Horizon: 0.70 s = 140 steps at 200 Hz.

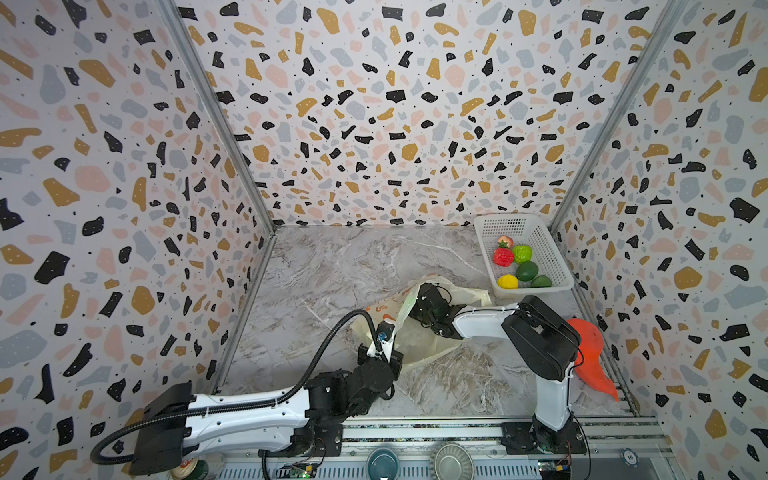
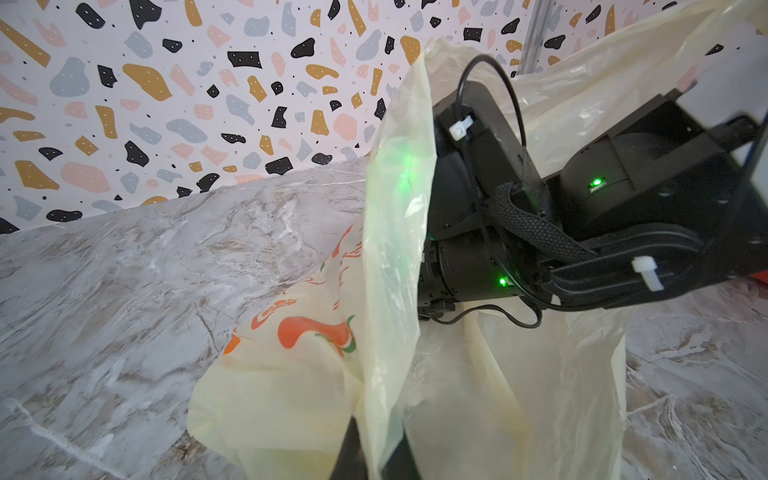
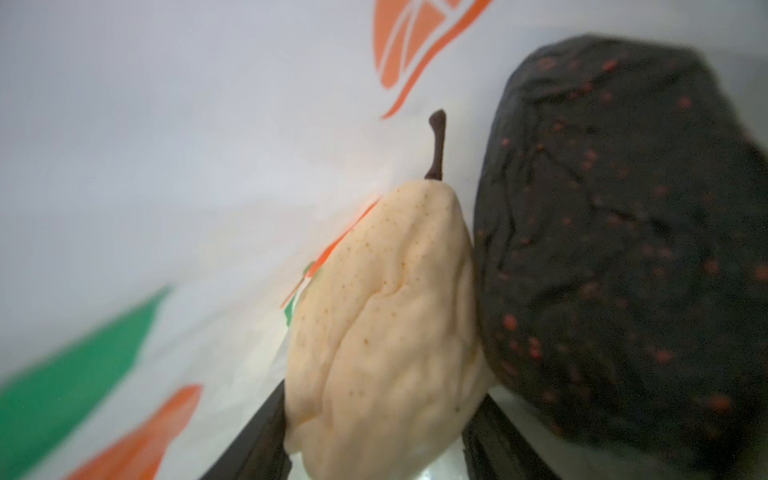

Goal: Untie the knot of the plastic bag and take out the fruit
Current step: 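Lower the right gripper onto the pale pear-shaped fruit and close on it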

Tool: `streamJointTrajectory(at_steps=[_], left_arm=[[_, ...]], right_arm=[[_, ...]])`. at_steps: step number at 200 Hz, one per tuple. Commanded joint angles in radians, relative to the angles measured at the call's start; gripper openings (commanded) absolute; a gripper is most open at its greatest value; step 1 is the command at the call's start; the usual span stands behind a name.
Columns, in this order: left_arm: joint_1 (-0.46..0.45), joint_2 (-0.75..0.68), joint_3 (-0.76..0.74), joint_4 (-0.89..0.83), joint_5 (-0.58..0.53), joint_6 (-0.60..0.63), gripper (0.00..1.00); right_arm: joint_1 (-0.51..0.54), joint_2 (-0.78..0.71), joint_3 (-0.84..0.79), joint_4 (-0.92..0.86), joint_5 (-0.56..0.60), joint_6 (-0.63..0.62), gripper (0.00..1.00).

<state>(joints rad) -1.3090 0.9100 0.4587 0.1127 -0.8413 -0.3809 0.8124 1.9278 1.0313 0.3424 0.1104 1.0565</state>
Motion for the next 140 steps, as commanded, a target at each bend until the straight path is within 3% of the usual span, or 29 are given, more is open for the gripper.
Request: streamJointTrajectory(at_steps=[1,70,140], left_arm=[[0.004,-0.016,0.031,0.008,-0.040,0.005,0.00],[0.004,-0.019,0.027,0.012,-0.074,0.008,0.00],[0.002,-0.019,0.024,0.016,-0.103,0.013,0.00]], right_arm=[[0.011,-0.105,-0.041,-0.029,-0.032,-0.037,0.59],[0.082,-0.262,-0.151,-0.109,-0.140,-0.160,0.60],[0.153,-0.400,-0.163,-0.309,-0.244,-0.339,0.59]])
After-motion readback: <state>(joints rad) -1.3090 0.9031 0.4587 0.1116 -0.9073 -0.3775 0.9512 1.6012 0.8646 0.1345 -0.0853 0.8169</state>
